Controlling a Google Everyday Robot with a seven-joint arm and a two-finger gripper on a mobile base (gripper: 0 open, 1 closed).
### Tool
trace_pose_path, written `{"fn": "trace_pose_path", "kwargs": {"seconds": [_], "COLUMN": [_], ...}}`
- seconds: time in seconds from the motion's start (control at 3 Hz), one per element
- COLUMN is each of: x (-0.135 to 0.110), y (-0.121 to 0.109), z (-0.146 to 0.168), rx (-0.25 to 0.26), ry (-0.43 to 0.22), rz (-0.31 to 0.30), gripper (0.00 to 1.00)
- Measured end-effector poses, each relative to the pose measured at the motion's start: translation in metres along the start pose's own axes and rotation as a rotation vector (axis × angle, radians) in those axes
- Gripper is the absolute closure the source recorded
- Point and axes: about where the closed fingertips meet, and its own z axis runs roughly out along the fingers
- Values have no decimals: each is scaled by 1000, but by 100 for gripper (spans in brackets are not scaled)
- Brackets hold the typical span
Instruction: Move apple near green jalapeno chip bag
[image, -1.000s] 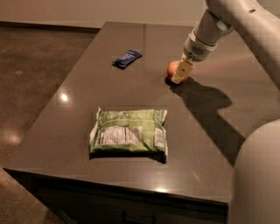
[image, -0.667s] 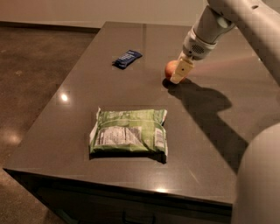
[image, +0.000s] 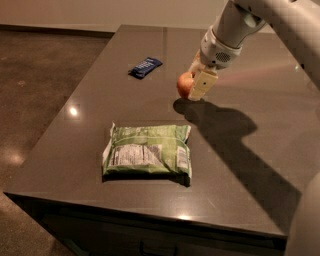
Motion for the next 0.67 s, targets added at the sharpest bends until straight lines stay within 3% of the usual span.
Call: {"fn": "trace_pose_path", "kwargs": {"seconds": [0.67], "x": [-25], "y": [43], "z": [6], "rx": [-61], "ry": [-40], "rz": [-326], "gripper": [100]}}
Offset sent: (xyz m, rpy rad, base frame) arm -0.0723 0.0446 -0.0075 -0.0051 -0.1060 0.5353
